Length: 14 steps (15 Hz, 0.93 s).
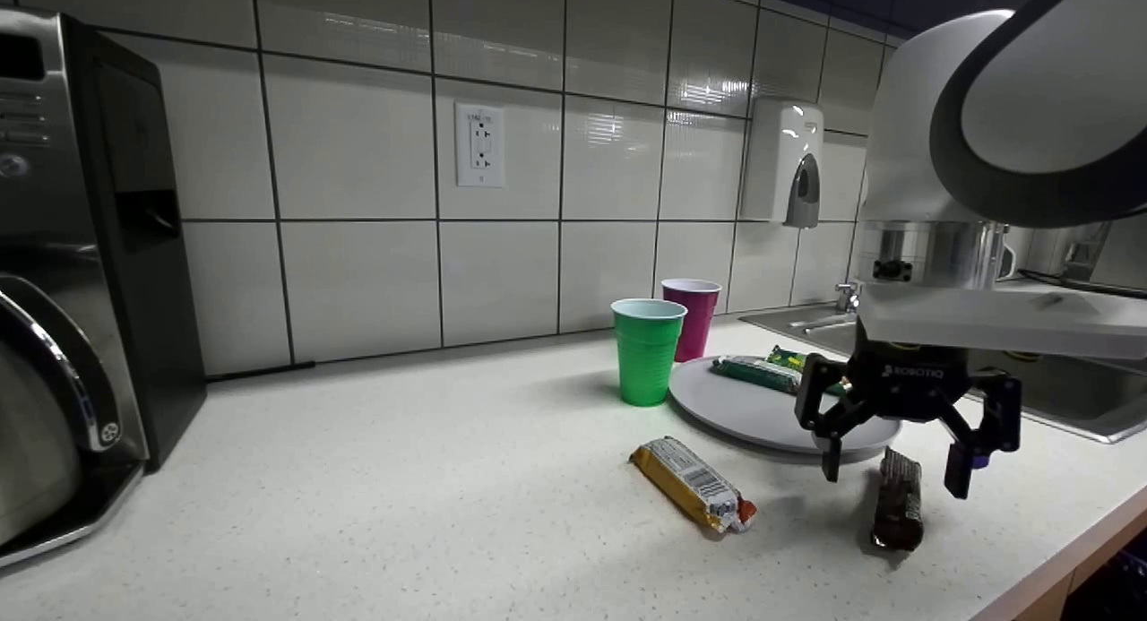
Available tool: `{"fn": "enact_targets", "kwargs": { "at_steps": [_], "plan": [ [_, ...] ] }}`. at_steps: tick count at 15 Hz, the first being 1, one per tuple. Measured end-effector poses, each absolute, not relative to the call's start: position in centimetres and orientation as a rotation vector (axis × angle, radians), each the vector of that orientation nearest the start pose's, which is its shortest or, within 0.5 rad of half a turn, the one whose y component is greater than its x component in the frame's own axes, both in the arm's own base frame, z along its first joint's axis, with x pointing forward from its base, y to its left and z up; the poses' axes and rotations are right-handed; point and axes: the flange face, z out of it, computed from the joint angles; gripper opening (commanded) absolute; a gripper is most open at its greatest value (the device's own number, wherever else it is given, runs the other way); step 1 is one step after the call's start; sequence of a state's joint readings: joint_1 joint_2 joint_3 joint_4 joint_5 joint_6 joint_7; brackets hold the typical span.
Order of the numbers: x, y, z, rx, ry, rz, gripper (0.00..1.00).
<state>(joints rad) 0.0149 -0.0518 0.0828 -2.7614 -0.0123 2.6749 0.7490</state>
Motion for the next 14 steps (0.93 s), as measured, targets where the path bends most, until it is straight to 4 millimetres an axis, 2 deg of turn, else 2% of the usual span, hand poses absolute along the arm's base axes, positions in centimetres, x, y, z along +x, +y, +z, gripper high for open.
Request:
{"fn": "enact_targets", "kwargs": {
  "at_steps": [9,10,11,14],
  "plan": [
    [38.31,4.28,22.81,-3.030,0.957,0.037,0.03],
    [38.30,4.30,22.80,-3.032,0.956,0.036,0.00],
    [38.29,4.30,22.80,-3.033,0.956,0.035,0.04],
    [38.29,4.34,22.81,-3.035,0.962,0.033,0.04]
  ]
}}
